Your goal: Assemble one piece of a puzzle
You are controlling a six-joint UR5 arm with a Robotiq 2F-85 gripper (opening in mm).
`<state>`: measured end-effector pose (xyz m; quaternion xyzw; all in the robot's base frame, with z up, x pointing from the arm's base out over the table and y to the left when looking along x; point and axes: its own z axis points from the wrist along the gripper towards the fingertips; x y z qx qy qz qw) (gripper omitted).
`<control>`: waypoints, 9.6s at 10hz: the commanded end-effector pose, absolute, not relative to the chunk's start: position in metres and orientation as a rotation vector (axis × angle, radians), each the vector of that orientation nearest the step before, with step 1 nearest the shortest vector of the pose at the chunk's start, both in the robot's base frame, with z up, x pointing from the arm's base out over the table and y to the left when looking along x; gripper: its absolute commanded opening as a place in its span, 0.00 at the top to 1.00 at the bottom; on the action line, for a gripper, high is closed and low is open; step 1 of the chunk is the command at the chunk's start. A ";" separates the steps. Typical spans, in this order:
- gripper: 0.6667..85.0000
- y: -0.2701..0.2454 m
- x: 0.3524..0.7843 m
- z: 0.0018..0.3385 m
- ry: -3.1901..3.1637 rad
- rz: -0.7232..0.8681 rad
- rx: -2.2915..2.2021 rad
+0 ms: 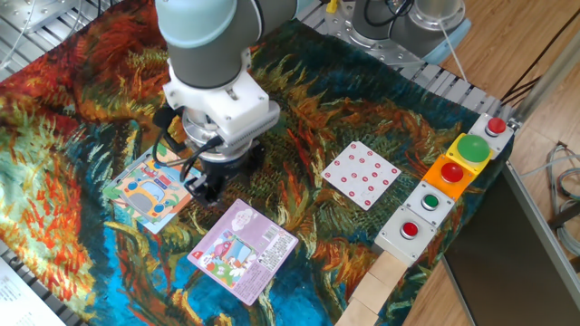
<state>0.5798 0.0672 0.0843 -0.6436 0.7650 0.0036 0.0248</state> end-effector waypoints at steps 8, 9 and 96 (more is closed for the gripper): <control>0.36 0.067 0.578 0.083 2.286 0.017 -2.105; 0.38 0.068 0.579 0.083 2.274 0.015 -2.110; 0.99 0.093 0.644 0.029 2.237 0.076 -2.148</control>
